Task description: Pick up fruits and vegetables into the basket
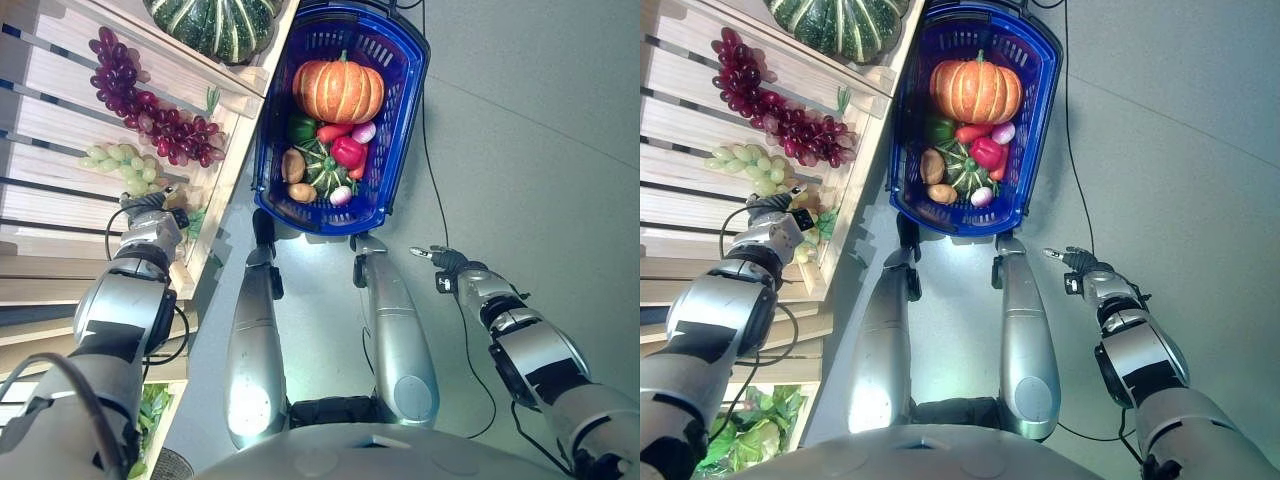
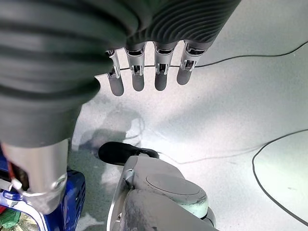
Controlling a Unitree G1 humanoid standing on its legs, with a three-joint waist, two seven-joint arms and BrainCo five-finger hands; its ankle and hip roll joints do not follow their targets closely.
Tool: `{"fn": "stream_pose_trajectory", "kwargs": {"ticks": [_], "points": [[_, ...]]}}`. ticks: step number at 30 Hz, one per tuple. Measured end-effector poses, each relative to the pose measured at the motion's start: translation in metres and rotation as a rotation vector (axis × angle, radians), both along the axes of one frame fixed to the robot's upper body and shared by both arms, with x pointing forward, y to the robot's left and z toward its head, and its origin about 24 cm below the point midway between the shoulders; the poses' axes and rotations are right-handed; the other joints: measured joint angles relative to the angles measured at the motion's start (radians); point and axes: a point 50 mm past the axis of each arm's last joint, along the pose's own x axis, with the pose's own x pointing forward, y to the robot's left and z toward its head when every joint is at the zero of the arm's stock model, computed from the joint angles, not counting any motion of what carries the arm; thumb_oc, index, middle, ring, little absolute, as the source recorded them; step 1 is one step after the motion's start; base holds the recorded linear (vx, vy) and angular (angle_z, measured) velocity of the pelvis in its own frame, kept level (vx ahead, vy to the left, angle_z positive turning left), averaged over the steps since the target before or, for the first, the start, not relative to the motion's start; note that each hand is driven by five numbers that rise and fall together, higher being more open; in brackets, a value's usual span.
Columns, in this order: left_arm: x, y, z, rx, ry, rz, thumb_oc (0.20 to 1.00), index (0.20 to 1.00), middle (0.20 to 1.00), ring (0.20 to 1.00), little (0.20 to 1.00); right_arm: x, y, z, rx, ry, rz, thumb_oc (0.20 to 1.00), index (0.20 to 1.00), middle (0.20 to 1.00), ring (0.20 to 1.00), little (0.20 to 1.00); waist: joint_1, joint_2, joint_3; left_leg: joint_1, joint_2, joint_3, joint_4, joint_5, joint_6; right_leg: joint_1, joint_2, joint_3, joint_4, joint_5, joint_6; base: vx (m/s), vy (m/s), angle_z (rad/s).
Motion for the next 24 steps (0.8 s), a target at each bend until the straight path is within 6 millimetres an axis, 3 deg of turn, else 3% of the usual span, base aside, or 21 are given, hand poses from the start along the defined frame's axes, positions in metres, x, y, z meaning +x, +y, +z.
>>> {"fn": "stream_pose_trajectory", "kwargs": {"ticks": [1,2,3,24], "points": [[-0.0001,0.0006,0.0003,0.0,-0.001,0.0,0.799,0.799,0.799,0.799,0.799,0.0,-0.0003,0.0001,0.0,0.0,0.0,1.0,1.0,1.0,1.0,1.0,0.0,0.0,0.0,0.0,0.0,0.0,0.0,0.0,0.0,0.0,0.0,0.0,0.0,0.0,0.0,0.0,0.0,0.0],[-0.0006,0.0021,0.0007,0.001,-0.001,0.004,0.548,0.548,0.548,0.548,0.548,0.0,-0.0004,0.0001,0.0,0.0,0.0,1.0,1.0,1.0,1.0,1.0,0.0,0.0,0.0,0.0,0.0,0.0,0.0,0.0,0.0,0.0,0.0,0.0,0.0,0.0,0.0,0.0,0.0,0.0],[-0.0018,0.0045,0.0009,0.002,0.001,0.008,0.2,0.2,0.2,0.2,0.2,-0.0001,-0.0004,0.0001,-0.001,0.0,0.0,1.0,1.0,1.0,1.0,1.0,0.0,0.0,0.0,0.0,0.0,0.0,0.0,0.0,0.0,0.0,0.0,0.0,0.0,0.0,0.0,0.0,0.0,0.0],[-0.0013,-0.0008,-0.0087,-0.138,-0.078,-0.099,0.2,0.2,0.2,0.2,0.2,0.0,-0.0013,0.0005,-0.002,0.002,-0.003,1.0,1.0,1.0,1.0,1.0,0.007,0.0,0.0,-0.003,-0.001,-0.001,-0.001,0.0,0.0,-0.001,0.0,-0.001,-0.002,0.003,-0.005,0.0,0.0,0.0]]}}
